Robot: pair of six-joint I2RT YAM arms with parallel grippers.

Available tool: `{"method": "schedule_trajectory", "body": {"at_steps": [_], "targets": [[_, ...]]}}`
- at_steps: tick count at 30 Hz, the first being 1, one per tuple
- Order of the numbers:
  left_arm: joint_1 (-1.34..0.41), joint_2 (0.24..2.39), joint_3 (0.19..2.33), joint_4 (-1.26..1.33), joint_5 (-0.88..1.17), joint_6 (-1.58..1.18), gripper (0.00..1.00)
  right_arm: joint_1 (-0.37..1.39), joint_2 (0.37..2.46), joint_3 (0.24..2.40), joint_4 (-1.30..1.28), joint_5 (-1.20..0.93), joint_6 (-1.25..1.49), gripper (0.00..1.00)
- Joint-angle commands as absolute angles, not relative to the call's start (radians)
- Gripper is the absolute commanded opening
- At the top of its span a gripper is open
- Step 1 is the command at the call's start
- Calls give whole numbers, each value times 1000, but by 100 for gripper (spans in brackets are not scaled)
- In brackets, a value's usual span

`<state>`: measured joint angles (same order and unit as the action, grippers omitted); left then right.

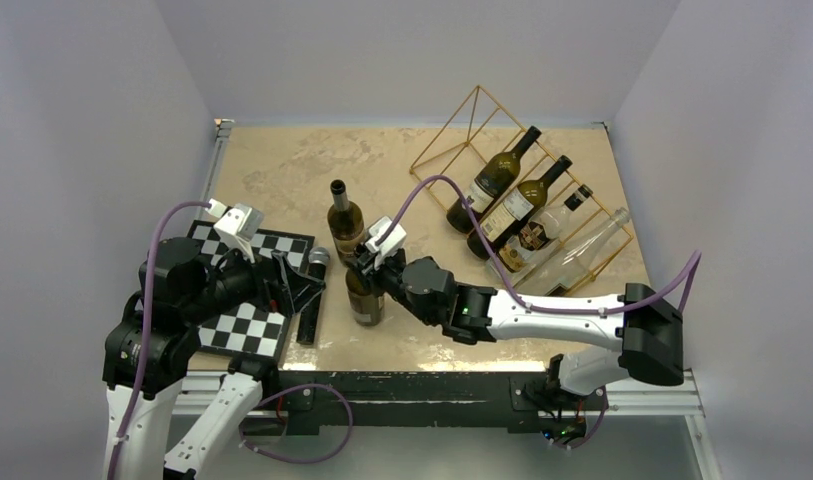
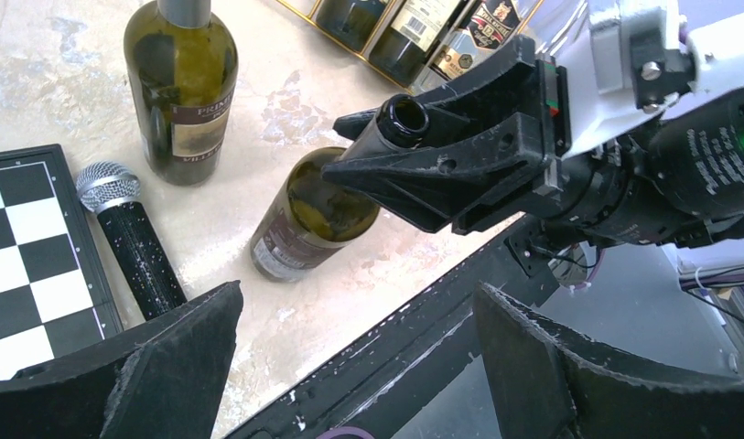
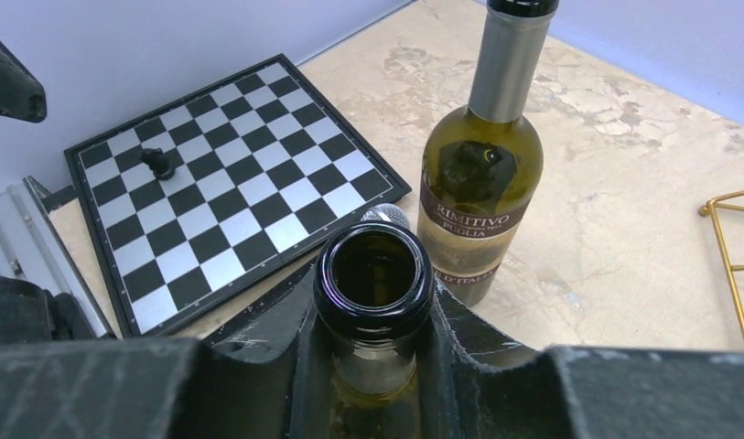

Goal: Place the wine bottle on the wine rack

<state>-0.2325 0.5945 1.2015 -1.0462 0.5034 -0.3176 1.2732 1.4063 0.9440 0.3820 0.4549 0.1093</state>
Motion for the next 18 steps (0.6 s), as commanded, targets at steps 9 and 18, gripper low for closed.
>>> {"method": "schedule_trajectory", "body": {"at_steps": [9, 18], "targets": [[-239, 601, 1203, -1044, 472, -298, 99, 1322, 1390, 1046, 379, 636, 23, 0], [-239, 584, 1206, -1039, 472, -299, 99, 1278, 1261, 1176, 332, 714, -153, 0]]}}
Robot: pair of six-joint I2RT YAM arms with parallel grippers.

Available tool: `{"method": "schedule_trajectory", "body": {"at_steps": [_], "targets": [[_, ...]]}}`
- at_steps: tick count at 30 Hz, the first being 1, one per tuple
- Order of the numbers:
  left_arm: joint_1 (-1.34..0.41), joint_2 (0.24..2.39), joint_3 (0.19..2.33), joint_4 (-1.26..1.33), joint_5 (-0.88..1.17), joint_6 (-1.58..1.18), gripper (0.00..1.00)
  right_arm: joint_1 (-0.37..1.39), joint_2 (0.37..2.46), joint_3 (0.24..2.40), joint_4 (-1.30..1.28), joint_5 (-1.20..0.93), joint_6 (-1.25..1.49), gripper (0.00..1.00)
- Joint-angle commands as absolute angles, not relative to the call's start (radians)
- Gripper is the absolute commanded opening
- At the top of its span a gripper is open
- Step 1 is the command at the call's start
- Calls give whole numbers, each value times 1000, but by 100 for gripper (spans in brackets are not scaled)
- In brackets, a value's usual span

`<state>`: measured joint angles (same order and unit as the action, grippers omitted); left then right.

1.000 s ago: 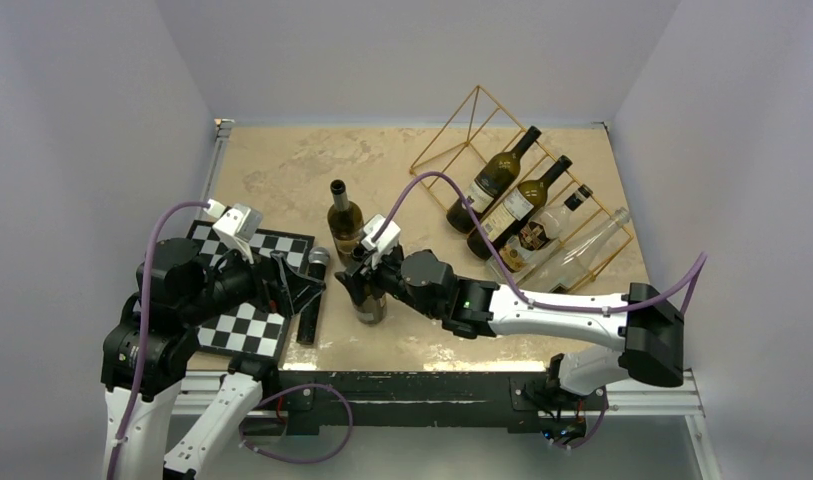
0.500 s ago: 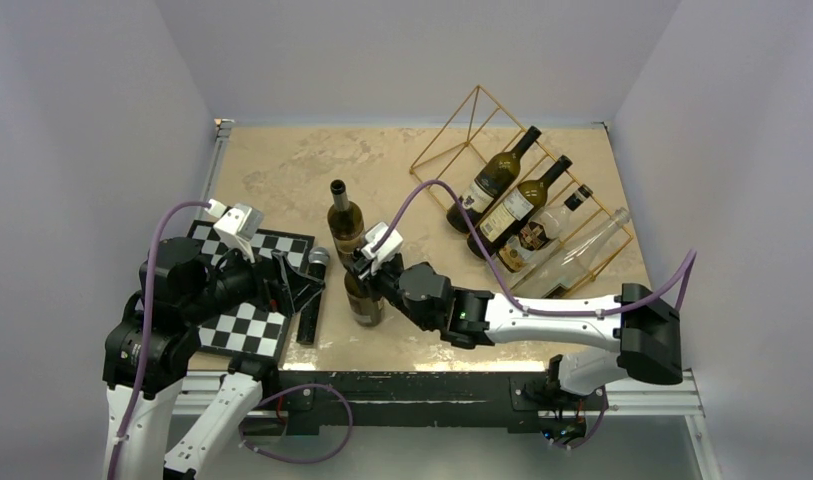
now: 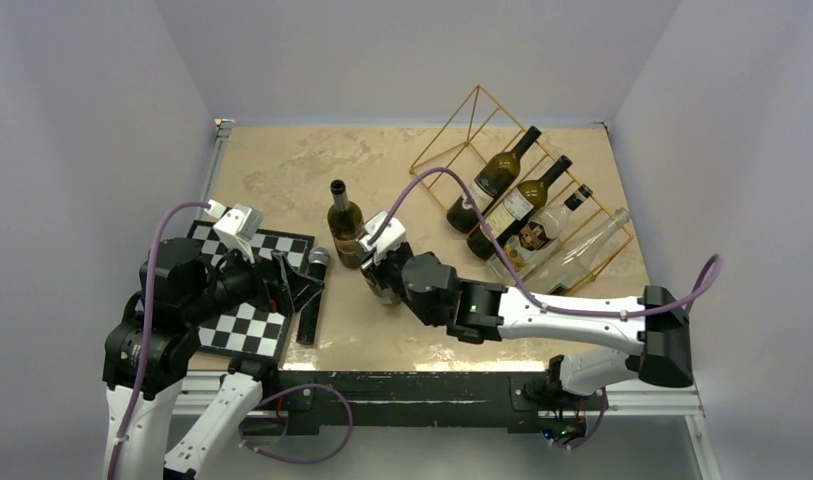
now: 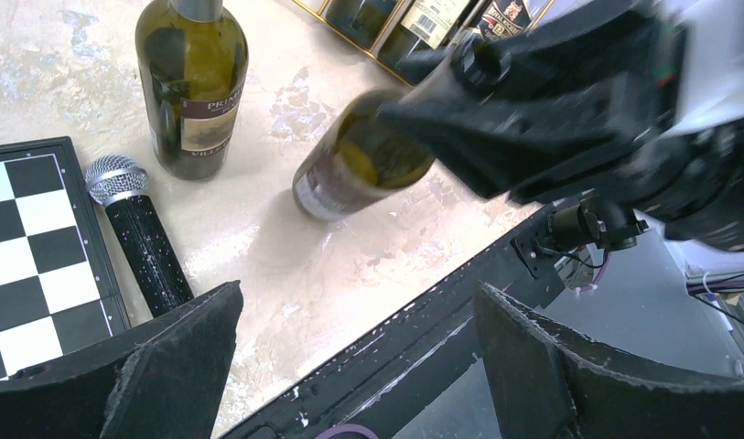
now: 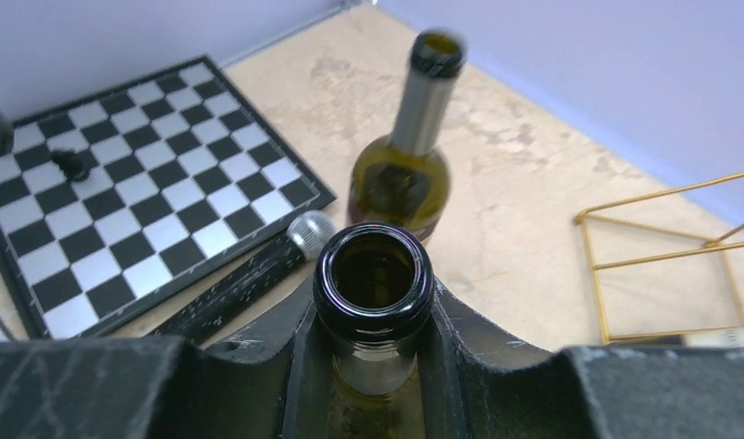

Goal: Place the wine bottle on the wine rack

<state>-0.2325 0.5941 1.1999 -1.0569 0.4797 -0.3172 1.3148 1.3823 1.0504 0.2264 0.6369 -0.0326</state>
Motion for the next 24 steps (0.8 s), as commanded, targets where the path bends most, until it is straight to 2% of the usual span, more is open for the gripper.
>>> {"method": "schedule_trajectory", "body": {"at_steps": [1, 12, 24], "targets": [[-239, 582, 1206, -1036, 474, -302, 99, 1257, 1251, 1191, 323, 706, -161, 0], [-239, 595, 1208, -1022, 495, -319, 99, 929, 1276, 1379, 230, 534, -93, 0], [-239, 641, 1202, -992, 543, -334, 99, 745, 1450, 1576, 170, 458, -14, 0]]}}
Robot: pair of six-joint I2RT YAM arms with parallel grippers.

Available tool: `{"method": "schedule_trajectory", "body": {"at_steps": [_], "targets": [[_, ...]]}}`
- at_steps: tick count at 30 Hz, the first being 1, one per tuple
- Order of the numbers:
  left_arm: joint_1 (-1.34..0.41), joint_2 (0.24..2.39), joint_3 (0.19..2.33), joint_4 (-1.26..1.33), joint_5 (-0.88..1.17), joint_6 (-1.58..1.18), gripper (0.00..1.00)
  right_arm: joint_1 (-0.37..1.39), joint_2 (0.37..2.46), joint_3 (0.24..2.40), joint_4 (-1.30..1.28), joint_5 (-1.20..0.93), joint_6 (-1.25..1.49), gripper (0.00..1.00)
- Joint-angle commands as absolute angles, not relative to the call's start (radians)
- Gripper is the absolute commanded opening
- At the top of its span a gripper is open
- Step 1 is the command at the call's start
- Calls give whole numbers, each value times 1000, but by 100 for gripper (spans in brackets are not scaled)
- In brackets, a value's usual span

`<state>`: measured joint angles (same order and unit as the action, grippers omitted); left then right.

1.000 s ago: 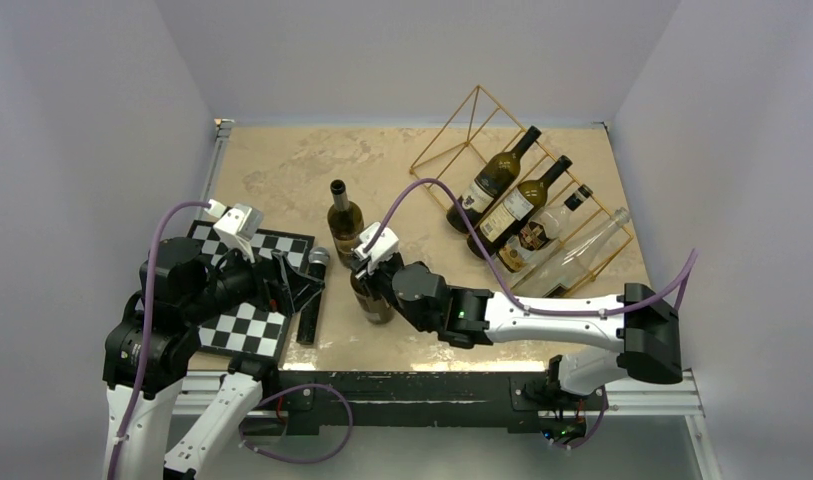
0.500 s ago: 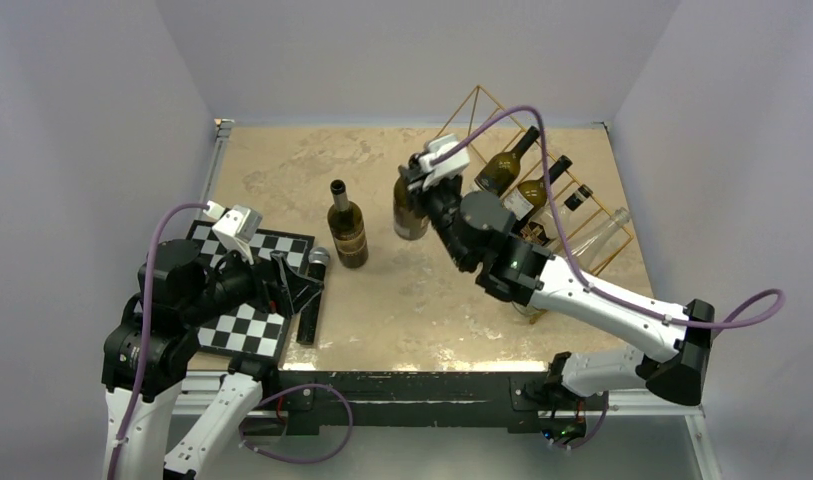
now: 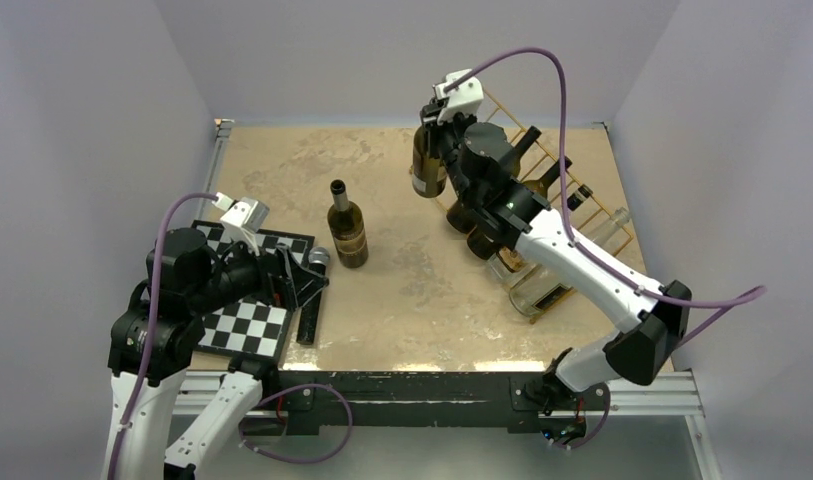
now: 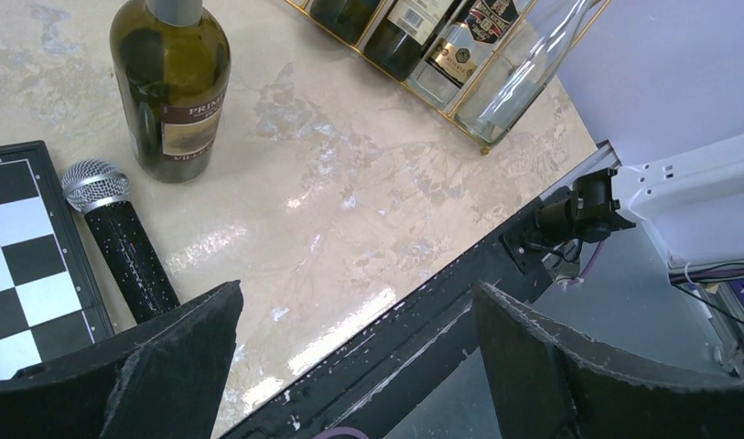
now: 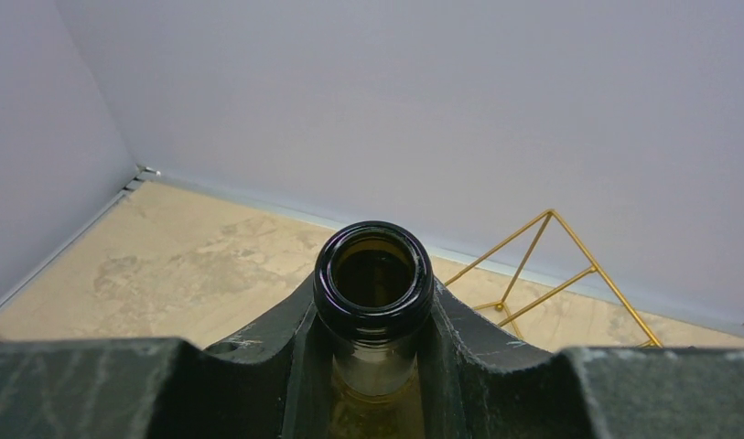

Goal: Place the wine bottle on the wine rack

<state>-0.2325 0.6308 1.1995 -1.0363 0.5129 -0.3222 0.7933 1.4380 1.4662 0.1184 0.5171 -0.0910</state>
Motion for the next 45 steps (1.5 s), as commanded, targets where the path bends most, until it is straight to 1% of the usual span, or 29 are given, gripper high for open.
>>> {"method": "schedule_trajectory", "body": {"at_steps": [1, 11, 17, 23, 27, 45], "targets": [[-239, 641, 1199, -991, 543, -333, 99, 730, 1463, 1589, 156, 447, 37, 0], [-239, 672, 1190, -974, 558, -326, 99, 620, 1614, 1720, 8, 416, 207, 0], [-239, 681, 1189, -967, 561, -334, 99, 603, 1680, 1759, -41, 441, 230, 0], [-239, 664, 1144, -903, 620, -388, 99, 585, 1739, 1785, -19, 480, 234, 0], [-239, 684, 1150, -904, 629, -390, 99, 573, 1792, 1834, -30, 496, 221, 0], [-240, 728, 1174, -894, 638, -382, 99, 477, 1851, 1799, -11, 493, 343, 0]]}}
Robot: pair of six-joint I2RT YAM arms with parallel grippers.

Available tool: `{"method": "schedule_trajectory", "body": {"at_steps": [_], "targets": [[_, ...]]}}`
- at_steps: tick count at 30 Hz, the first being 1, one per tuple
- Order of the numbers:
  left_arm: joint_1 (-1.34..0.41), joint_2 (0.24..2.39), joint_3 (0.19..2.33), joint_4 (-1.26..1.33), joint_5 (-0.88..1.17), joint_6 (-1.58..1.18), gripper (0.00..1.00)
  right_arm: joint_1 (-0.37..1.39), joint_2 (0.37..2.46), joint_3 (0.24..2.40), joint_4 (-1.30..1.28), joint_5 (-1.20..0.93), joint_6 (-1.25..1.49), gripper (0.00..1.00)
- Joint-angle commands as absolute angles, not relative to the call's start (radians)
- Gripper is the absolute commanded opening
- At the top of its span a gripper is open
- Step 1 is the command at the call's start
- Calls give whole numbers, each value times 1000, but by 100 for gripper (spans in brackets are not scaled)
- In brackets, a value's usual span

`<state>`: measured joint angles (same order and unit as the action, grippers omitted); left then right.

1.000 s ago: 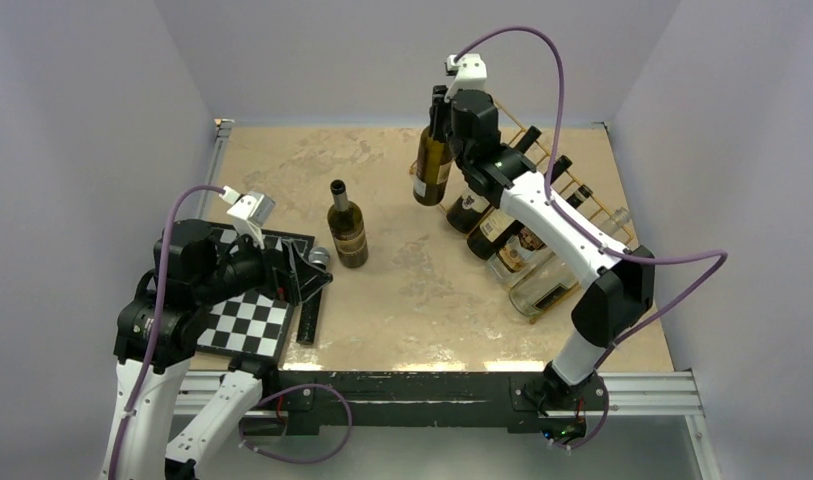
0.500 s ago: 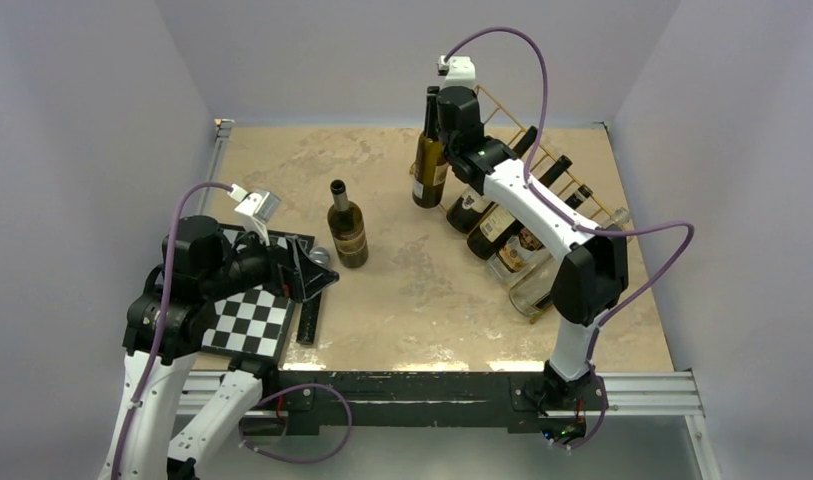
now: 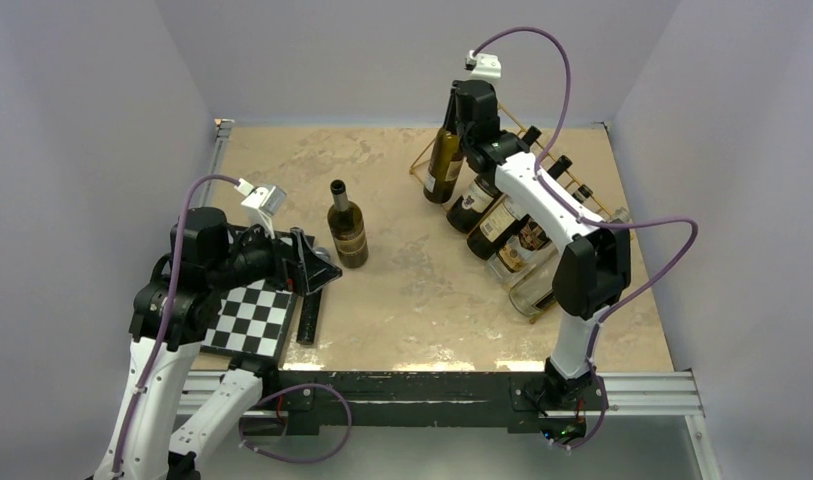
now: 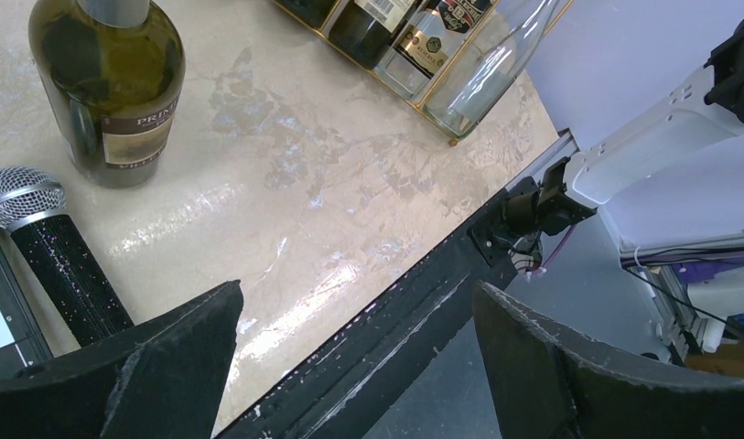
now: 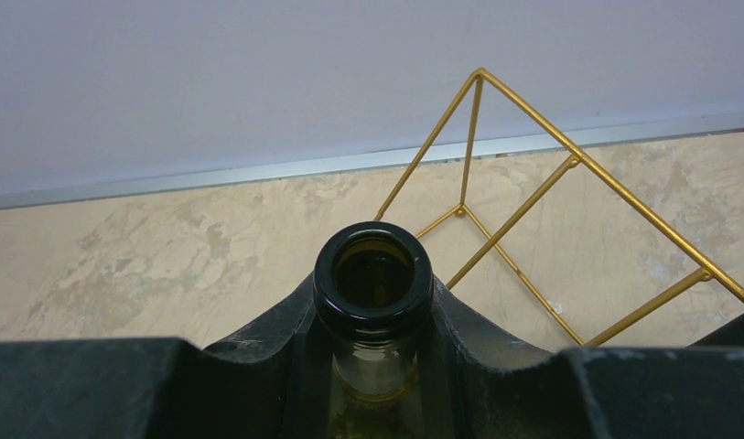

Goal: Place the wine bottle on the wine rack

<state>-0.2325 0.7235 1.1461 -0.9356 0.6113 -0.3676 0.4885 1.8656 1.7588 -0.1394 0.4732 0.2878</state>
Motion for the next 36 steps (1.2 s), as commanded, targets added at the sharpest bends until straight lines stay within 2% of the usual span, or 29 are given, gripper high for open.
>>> {"method": "schedule_trajectory", "body": {"at_steps": [1, 18, 21, 24, 27, 36], "targets": [[-239, 728, 1173, -895, 639, -381, 99, 476, 1855, 1788, -5, 491, 342, 0], [-240, 727, 1162, -887, 651, -385, 99, 448, 1893, 1764, -75, 482, 417, 0], [-240, 727, 1166, -882, 655, -385, 99, 446, 1899, 1771, -109, 484, 432, 7], [-241, 728, 1164, -881, 655, -385, 99, 443, 1903, 1770, -138, 491, 464, 20], [-240, 727, 1156, -880, 651, -385, 99, 436, 1905, 1764, -168, 498, 495, 26], [-240, 727, 1143, -877, 643, -385, 99, 388, 1893, 1688, -205, 468, 616, 28]]}}
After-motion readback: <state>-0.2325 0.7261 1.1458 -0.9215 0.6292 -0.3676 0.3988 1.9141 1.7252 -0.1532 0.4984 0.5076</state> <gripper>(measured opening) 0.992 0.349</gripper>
